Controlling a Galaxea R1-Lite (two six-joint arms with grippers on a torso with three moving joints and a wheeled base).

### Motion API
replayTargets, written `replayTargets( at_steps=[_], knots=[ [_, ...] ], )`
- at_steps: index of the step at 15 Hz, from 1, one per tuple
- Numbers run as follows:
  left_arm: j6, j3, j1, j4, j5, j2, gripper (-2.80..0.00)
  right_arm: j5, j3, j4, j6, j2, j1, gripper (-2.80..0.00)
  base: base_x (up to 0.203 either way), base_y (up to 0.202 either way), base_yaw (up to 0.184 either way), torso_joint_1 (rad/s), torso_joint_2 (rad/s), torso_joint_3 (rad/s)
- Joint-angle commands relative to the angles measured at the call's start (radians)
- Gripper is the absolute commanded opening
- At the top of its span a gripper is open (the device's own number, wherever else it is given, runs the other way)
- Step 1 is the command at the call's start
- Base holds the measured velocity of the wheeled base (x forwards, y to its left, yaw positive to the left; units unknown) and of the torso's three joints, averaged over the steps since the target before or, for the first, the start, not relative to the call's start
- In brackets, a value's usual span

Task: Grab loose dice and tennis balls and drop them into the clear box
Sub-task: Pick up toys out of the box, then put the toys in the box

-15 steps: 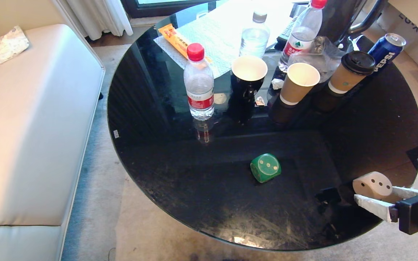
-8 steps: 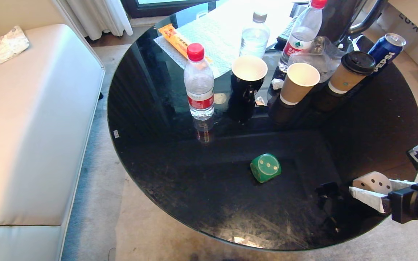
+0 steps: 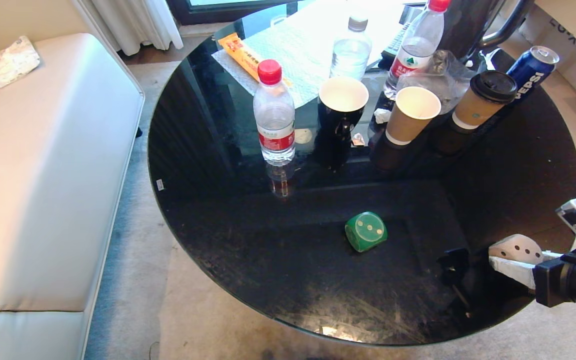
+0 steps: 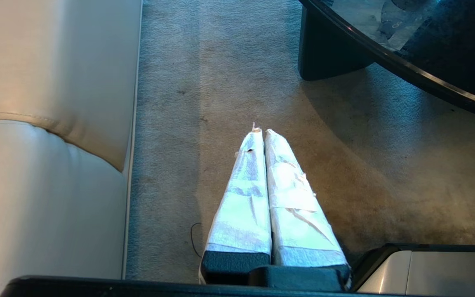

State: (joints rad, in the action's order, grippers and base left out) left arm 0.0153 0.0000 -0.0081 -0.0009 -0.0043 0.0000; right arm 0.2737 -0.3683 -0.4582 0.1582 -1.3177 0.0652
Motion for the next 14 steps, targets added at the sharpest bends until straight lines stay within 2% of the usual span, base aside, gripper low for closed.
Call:
replayTargets(
  at_steps=[1,6,10,14],
  knots=[
    [0.000,0.000,0.000,-0.001,0.000,0.000,-2.80,-0.002,0.002,0.001,0.003,-0.006,0.004,-2.80,0.000,0.000,0.000,0.000,0.00,0.000],
    [0.000,0.000,0.000,0.001,0.000,0.000,-2.80,-0.035,0.007,0.040,-0.002,0.112,0.005,-2.80,0.000,0.000,0.000,0.000,0.00,0.000],
    [0.000,0.000,0.000,0.000,0.000,0.000,-2.80,-0.051,0.032,0.231,-0.022,0.321,0.011,-2.80,0.000,0.000,0.000,0.000,0.00,0.000],
    [0.000,0.000,0.000,0.000,0.000,0.000,-2.80,-0.094,0.068,0.413,-0.093,0.557,0.013,-2.80,0.000,0.000,0.000,0.000,0.00,0.000]
  ],
)
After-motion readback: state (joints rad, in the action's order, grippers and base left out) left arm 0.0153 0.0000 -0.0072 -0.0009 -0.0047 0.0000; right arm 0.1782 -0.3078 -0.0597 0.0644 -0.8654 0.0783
